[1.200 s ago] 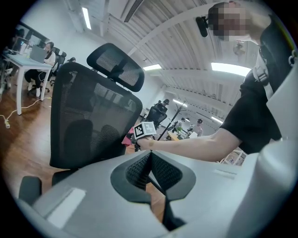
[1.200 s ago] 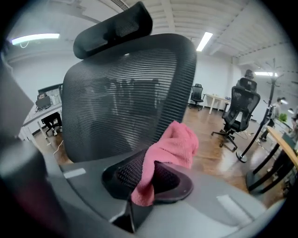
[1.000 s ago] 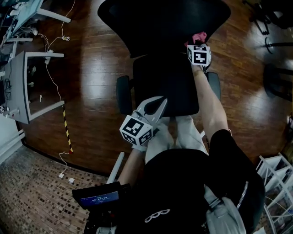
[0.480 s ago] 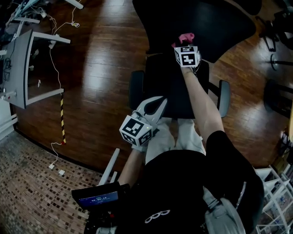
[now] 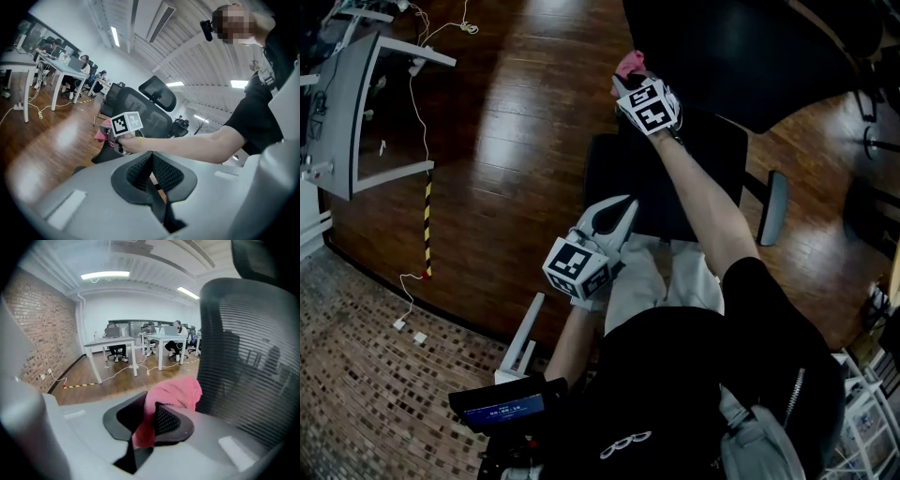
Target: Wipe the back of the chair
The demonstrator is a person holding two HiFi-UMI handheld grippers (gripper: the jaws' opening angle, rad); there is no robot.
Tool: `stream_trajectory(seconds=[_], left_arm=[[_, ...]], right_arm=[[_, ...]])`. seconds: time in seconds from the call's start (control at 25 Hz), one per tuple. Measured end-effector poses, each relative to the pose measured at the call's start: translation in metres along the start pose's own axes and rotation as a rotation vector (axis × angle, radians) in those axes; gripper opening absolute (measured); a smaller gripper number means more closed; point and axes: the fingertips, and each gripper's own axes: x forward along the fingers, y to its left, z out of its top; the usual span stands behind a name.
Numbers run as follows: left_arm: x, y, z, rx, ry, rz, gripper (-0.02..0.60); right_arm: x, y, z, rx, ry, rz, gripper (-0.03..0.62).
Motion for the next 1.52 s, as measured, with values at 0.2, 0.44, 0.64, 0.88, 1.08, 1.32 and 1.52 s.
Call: stream_trajectory(seconds=[0.2, 0.44, 0.64, 0.88, 1.08, 1.32, 1.52], left_arm=[[-0.006, 0.005, -0.001, 0.002, -0.007, 0.003, -0.009], [0.004, 0.001, -0.010, 0.016, 0.021, -0.023, -0.009], [0.016, -0.014, -0.015, 0.025, 0.076, -0.069, -0.009], [0.044, -0.039, -0.024, 0.049, 0.131, -0.136, -0.009], [0.066, -0.066, -0.031, 0.081, 0.177, -0.198, -0.009], [0.095, -0.093, -0.039, 0.104, 0.216, -0.238, -0.009], [0.115, -0.112, -0.051, 0.115, 0.246, -0.267, -0.009]], right_arm=[[0.005, 0.002, -0.015, 0.009, 0.033, 0.002, 0.040], [-0.017, -0.047, -0.057, 0.087, 0.090, -0.094, 0.040], [-0.047, -0.080, -0.085, 0.098, 0.126, -0.159, 0.040], [-0.097, -0.134, -0.131, 0.170, 0.140, -0.249, 0.041], [-0.139, -0.169, -0.166, 0.236, 0.158, -0.326, 0.041], [-0.196, -0.219, -0.214, 0.359, 0.167, -0.427, 0.041], [-0.236, -0.250, -0.250, 0.457, 0.163, -0.497, 0.041]])
